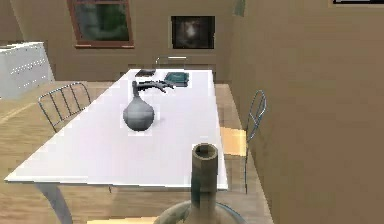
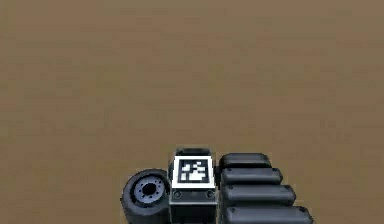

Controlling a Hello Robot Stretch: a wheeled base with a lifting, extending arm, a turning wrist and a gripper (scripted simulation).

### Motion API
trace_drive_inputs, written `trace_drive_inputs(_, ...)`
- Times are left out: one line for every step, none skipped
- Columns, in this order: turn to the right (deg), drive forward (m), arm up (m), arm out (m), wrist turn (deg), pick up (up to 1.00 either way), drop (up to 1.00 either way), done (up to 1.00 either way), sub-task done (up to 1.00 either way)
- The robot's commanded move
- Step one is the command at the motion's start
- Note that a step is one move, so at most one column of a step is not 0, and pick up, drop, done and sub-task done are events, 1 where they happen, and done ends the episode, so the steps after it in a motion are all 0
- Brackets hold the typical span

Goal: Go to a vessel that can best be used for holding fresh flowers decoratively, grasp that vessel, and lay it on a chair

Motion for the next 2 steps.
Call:
trace_drive_inputs(-45.0,0.00,0.00,0.00,0.0,0.00,0.00,0.00,0.00)
trace_drive_inputs(-45.0,0.00,0.00,0.00,0.0,0.00,0.00,0.00,0.00)
